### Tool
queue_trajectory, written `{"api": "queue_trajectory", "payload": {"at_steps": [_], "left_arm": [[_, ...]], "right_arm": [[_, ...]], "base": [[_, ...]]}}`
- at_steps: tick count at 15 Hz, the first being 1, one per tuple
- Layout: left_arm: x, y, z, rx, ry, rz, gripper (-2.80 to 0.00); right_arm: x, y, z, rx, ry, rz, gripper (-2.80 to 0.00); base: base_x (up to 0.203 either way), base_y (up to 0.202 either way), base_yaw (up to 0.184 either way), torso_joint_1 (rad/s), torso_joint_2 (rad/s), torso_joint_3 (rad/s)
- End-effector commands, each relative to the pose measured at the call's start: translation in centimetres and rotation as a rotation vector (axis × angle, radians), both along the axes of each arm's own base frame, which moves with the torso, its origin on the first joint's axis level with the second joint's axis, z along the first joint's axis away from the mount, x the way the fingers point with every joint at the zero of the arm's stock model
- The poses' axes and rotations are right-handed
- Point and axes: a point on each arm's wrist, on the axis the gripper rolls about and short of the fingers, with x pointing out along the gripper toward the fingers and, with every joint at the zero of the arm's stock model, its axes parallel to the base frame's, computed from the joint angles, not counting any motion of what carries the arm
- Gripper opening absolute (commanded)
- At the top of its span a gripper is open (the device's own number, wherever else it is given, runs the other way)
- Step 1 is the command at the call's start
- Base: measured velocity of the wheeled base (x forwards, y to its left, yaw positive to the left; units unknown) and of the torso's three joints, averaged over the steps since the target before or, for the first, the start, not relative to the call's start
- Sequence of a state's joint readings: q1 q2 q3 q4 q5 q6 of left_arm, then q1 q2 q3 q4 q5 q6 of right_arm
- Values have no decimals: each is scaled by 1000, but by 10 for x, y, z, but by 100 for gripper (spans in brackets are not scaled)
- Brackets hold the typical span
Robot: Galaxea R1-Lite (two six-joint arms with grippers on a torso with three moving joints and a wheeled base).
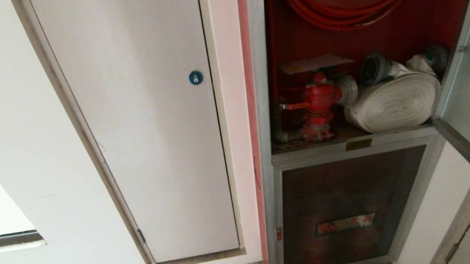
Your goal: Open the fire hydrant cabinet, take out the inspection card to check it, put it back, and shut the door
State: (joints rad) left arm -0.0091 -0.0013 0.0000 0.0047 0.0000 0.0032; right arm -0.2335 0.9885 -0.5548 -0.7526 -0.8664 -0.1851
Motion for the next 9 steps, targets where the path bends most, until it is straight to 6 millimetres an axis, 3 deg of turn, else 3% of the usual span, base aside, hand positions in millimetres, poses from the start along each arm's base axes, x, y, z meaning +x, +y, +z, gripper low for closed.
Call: {"api": "queue_trajectory", "payload": {"at_steps": [1, 9], "left_arm": [[0, 0, 0, 0, 1, 0, -280], [0, 0, 0, 0, 1, 0, -280]], "right_arm": [[0, -8, 3, 1, 16, -53, -280], [21, -67, 10, 35, 90, -150, -280]], "base": [[0, 0, 0, 0, 0, 0], [0, 0, 0, 0, 0, 0]]}}
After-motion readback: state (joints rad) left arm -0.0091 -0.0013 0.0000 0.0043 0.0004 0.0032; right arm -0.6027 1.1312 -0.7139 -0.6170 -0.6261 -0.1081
